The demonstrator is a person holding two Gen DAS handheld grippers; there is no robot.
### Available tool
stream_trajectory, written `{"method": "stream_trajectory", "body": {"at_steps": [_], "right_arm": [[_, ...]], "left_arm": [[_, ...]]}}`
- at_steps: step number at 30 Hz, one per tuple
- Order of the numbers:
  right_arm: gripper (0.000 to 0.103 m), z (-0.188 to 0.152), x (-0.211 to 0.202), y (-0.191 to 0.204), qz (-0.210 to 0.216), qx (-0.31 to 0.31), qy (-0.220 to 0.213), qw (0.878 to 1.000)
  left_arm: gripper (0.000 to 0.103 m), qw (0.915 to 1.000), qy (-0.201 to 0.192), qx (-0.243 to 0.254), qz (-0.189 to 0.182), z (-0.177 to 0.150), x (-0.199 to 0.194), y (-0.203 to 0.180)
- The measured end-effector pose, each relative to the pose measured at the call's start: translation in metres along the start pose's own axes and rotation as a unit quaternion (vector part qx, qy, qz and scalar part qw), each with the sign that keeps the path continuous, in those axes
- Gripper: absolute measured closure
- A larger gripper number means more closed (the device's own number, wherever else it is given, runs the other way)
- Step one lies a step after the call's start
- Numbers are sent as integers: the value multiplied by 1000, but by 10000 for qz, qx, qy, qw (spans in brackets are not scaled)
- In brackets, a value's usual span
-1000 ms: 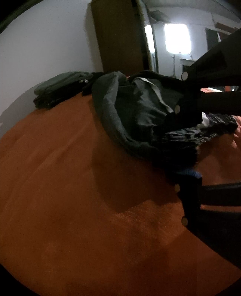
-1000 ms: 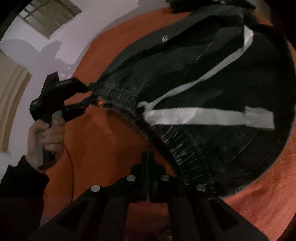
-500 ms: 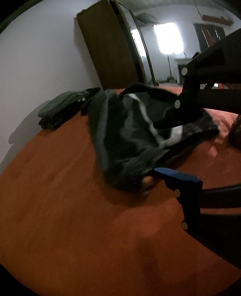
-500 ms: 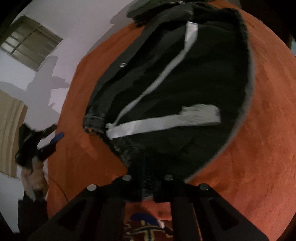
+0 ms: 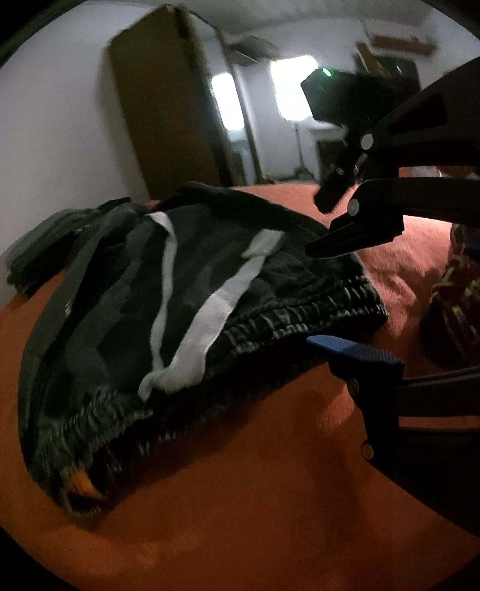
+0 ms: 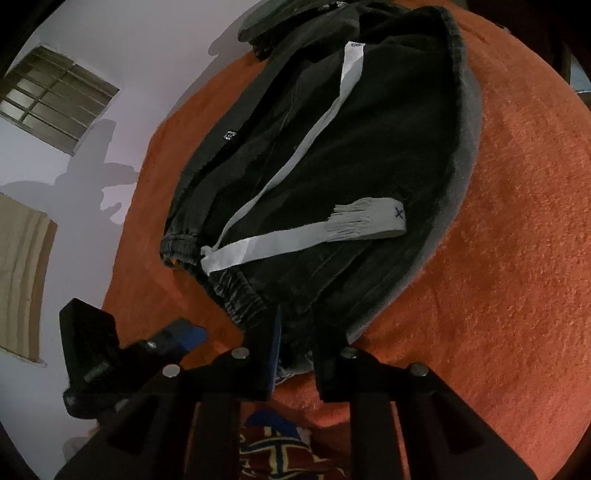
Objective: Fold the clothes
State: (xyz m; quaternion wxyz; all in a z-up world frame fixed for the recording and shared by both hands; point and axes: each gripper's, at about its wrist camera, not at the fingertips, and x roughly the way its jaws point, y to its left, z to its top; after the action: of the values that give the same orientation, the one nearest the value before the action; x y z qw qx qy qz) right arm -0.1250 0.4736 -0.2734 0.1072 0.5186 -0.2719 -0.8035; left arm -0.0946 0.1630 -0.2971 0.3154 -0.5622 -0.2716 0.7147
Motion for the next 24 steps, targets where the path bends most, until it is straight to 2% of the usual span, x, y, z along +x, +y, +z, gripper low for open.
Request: {"method": "stream_trajectory", "body": {"at_steps": [4,7,11,14,16,20,23,24], "right_arm": [[89,4,-3,1,113,-28,-13,9999],[89,6,-7,1,181,29,-50,9998],[89,7,-7,0,87,96,18,9999],[87,9,-6,-5,89,194,84,9997],[76,7,1,-8,53,188,265,9995],[76,-8,33,-16,329,273,1072,9933],[74,-12,40,-28,401,626,921,9930],[65,-13,43,-34,502,819,929,9910]], "left_arm": [[57,9998,129,136,30,-3,3,-3],[56,9999,165,-25,42,-2,1,1],[52,9956,639,-194,654,2,9,-4],[52,9918,954,-212,829,3,15,-18],[49,9920,985,-185,766,3,16,-28],[48,9919,971,-168,798,2,12,-32],[48,9931,851,-241,766,3,0,-27],[48,9937,773,-301,753,4,-5,-23]]}}
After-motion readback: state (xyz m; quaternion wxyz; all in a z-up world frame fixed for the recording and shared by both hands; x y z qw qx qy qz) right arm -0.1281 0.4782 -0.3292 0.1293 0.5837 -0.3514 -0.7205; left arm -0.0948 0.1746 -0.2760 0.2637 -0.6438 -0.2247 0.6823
